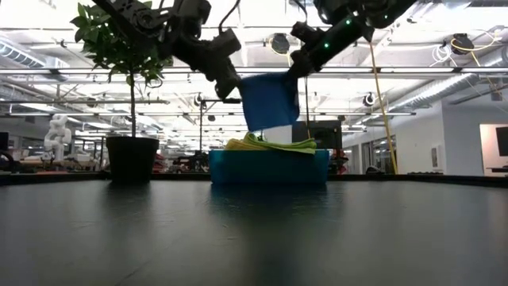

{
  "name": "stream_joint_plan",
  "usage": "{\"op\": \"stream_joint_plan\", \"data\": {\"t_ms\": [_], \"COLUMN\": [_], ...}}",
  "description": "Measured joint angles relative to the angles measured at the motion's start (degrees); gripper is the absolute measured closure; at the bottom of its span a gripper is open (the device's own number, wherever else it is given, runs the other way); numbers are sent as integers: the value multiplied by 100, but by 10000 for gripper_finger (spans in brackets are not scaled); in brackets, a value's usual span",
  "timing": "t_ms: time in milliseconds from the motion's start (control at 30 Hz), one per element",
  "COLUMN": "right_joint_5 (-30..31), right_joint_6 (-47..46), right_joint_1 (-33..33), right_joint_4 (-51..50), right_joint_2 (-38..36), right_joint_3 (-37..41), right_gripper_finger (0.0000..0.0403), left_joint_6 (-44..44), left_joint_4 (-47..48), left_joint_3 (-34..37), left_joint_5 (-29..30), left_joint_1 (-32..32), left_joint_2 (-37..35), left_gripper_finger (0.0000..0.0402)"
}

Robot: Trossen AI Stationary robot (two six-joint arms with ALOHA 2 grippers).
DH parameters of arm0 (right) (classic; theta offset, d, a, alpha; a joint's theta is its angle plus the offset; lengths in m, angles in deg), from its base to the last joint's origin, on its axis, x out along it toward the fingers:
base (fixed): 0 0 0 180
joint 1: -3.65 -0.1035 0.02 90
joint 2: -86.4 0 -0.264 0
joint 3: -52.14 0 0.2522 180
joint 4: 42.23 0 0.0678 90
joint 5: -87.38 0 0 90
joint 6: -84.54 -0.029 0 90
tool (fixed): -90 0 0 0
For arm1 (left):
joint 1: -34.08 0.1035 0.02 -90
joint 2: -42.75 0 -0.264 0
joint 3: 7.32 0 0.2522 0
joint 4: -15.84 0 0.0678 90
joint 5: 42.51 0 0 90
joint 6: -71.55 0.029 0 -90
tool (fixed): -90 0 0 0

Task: Fold microfiber towels
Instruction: Put the blue microfiber cloth into the blue blue bin

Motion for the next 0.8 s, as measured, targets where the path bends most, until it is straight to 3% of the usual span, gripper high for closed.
{"op": "stream_joint_plan", "data": {"t_ms": [133, 400, 800], "right_joint_5": [-171, -296, -84], "right_joint_6": [-112, 181, 341], "right_joint_1": [354, 523, 540], "right_joint_4": [413, 399, 311], "right_joint_2": [90, 655, 1107], "right_joint_3": [-2, -9, -4], "right_gripper_finger": [400, 400, 401], "left_joint_6": [156, -224, -206], "left_joint_4": [-437, -52, -389], "left_joint_3": [-10, -11, -4], "left_joint_5": [-13, -225, -226], "left_joint_1": [244, 779, 734], "left_joint_2": [0, 175, 987], "left_gripper_finger": [395, 398, 398]}}
